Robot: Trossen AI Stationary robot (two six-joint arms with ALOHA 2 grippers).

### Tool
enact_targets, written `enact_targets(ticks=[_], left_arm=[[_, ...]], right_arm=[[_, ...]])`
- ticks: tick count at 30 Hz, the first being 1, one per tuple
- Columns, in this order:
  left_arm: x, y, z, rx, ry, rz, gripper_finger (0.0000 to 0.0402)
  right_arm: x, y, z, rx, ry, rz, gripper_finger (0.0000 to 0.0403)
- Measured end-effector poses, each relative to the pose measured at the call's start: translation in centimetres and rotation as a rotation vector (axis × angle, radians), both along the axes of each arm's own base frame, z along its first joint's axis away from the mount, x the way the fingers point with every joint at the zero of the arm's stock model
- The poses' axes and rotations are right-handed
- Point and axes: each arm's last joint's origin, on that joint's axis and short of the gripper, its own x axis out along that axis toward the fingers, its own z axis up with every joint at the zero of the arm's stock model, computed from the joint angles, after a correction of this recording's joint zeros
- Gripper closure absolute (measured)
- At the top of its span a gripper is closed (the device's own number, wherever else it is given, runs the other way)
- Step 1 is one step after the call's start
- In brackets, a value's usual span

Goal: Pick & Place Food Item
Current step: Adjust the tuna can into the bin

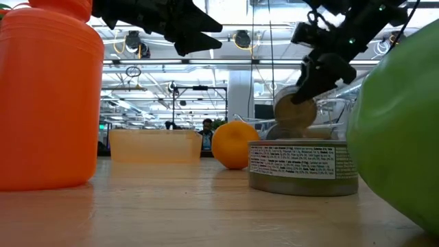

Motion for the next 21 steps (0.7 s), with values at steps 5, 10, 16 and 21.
enact_targets(ticks=[5,10,16,21], left_arm=[[0.0,0.0,0.0,0.000,0.001,0.000,0.0096],[0.0,0.0,0.0,0.004,0.002,-0.001,0.0096],[0.0,0.0,0.0,0.003,0.003,-0.001,0.0096],[0.0,0.0,0.0,0.004,0.003,-0.001,0.0096]], right_arm=[[-0.1,1.0,0.0,-0.295,0.129,0.132,0.0224],[-0.4,1.5,-2.2,-0.474,0.325,0.360,0.0224],[-0.5,2.2,-2.9,-0.579,0.348,0.389,0.0141],[-0.1,3.0,-2.0,-0.579,0.205,0.303,0.0054]])
